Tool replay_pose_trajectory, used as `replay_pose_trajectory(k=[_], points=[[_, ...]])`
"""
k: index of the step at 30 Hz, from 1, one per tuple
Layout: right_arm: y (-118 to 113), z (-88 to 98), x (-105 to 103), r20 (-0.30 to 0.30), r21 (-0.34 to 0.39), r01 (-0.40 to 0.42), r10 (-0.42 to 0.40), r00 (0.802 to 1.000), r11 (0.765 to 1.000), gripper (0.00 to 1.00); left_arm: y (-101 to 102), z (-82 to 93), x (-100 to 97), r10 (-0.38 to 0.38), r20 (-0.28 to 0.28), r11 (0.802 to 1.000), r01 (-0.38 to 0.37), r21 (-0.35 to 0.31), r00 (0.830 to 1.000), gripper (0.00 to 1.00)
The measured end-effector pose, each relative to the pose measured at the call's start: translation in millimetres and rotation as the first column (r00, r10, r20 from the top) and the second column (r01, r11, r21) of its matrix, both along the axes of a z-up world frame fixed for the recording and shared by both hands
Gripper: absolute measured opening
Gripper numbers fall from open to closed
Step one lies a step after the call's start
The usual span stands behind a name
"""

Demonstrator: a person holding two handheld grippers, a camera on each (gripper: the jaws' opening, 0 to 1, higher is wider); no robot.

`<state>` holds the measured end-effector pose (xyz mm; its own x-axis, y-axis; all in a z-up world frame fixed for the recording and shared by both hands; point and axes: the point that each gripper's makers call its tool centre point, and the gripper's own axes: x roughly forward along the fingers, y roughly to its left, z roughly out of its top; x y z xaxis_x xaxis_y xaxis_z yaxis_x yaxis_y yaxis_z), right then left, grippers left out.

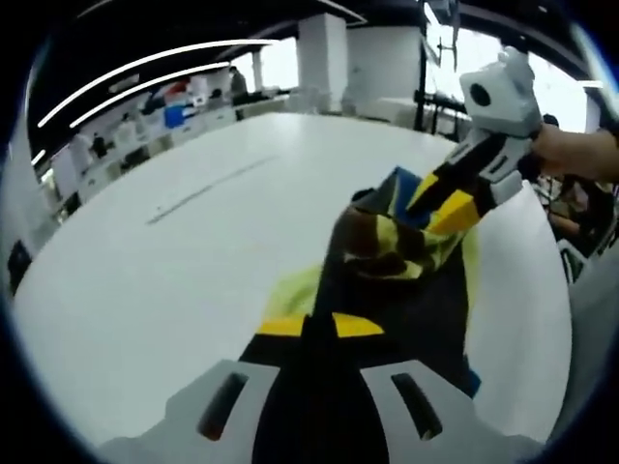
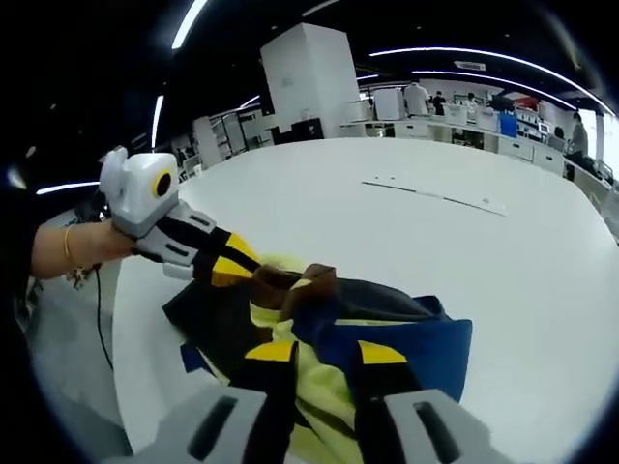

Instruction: Fold the garment on the visible template until the final outline fits inside the template.

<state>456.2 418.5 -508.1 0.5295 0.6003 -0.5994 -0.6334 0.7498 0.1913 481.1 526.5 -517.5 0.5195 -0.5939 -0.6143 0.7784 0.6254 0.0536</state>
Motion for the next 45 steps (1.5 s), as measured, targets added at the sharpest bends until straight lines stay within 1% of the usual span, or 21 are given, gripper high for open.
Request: replay_pose_trajectory(k=[6, 9, 11, 16, 21, 24, 26, 29, 32, 35, 39, 43, 45], points=[[2, -0.8, 1, 0.019, -0.021, -0.022, 0.022, 1.000, 1.000, 0.14, 1, -5.0, 1.5, -0.002, -0.001, 1.000, 0.002, 0.021, 1.000, 0.01], [4, -3.5, -1, 0.051, -0.078, -0.072, 0.076, 0.996, 0.994, 0.12, 1, -8.0, 2.7, 0.004, -0.008, 1.000, -0.004, 0.028, 1.000, 0.00], [6, -5.6, -3, 0.057, -0.102, -0.092, 0.098, 0.994, 0.991, 0.09, 1, -9.3, 3.2, 0.005, -0.009, 0.999, -0.005, 0.034, 1.000, 0.00], [4, -7.3, -2, 0.067, -0.135, -0.101, 0.110, 0.992, 0.986, 0.04, 1, -10.6, 3.2, 0.010, -0.010, 0.999, -0.010, 0.051, 1.000, 0.00], [4, -5.2, -3, 0.063, -0.135, -0.102, 0.112, 0.992, 0.986, 0.04, 2, -10.3, 2.7, 0.012, 0.001, 0.997, -0.012, 0.071, 1.000, 0.00], [3, -0.1, -3, 0.073, -0.130, -0.104, 0.114, 0.991, 0.986, 0.01, 2, -8.6, 2.5, 0.013, 0.020, 0.995, -0.014, 0.095, 1.000, 0.00], [3, 1.8, -4, 0.073, -0.123, -0.108, 0.117, 0.990, 0.987, 0.00, 2, -5.8, 2.9, 0.015, 0.037, 0.994, -0.019, 0.103, 0.999, 0.00], [3, -1.4, -4, 0.071, -0.136, -0.124, 0.134, 0.988, 0.983, 0.00, 3, -0.6, 3.1, 0.026, 0.062, 0.995, -0.032, 0.098, 0.998, 0.00], [4, -0.2, -6, 0.076, -0.141, -0.133, 0.145, 0.987, 0.981, 0.00, 4, 8.0, 4.2, 0.045, 0.083, 0.996, -0.051, 0.071, 0.996, 0.00], [2, 7.4, -5, 0.095, -0.143, -0.129, 0.144, 0.985, 0.981, 0.00, 4, 19.0, 2.5, 0.044, 0.096, 0.998, -0.049, 0.046, 0.994, 0.00], [-3, 20.0, -1, 0.125, -0.140, -0.103, 0.120, 0.985, 0.985, 0.00, 3, 28.6, -1.2, 0.040, 0.112, 0.998, -0.044, 0.037, 0.993, 0.00], [-14, 36.3, 7, 0.189, -0.171, -0.071, 0.104, 0.976, 0.983, 0.00, 3, 39.9, -3.1, 0.041, 0.145, 0.998, -0.047, 0.040, 0.989, 0.00], [-23, 44.6, 12, 0.216, -0.191, -0.049, 0.090, 0.972, 0.980, 0.00, 3, 49.5, -3.4, 0.042, 0.165, 0.999, -0.047, 0.026, 0.985, 0.00]])
